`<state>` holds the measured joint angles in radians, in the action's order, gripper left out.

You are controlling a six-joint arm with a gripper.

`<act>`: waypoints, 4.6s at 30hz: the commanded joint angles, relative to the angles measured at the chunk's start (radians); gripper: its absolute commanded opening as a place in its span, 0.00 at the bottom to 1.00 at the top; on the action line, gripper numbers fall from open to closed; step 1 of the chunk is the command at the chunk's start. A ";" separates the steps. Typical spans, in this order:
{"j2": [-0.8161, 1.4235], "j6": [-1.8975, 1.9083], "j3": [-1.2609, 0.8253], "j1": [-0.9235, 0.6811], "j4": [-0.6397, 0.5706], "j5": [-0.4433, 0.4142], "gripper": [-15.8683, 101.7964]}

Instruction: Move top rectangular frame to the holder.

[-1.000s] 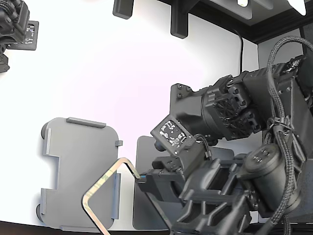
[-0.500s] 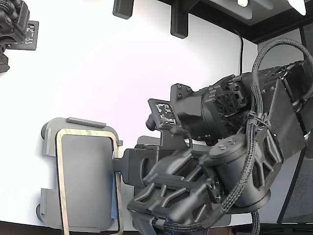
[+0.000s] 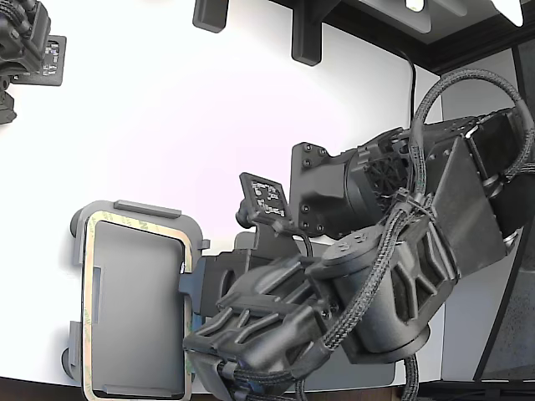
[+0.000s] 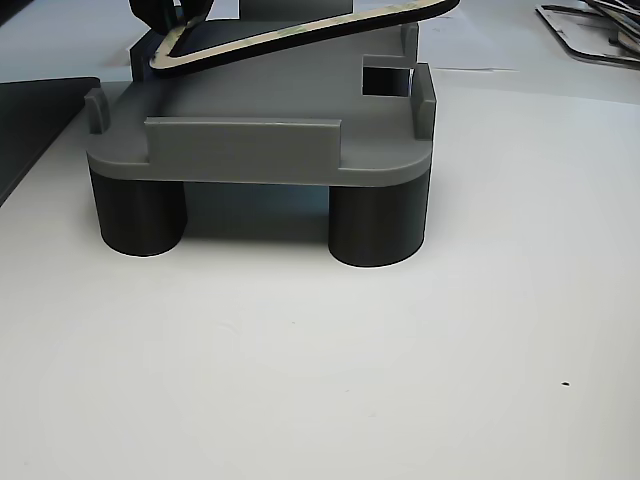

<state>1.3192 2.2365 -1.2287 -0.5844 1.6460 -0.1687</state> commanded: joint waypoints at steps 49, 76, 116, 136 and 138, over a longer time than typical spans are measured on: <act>0.057 -0.072 -0.087 0.051 0.012 0.041 0.03; 0.026 -0.048 -0.077 0.038 0.012 0.023 0.03; 0.000 -0.091 -0.018 0.041 0.012 -0.032 0.98; 0.258 -0.288 -0.137 -0.005 0.009 -0.183 0.99; 0.278 -0.374 -0.141 -0.002 0.008 -0.236 0.99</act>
<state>1.5447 1.9528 -1.3837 -0.5967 1.6460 -0.3574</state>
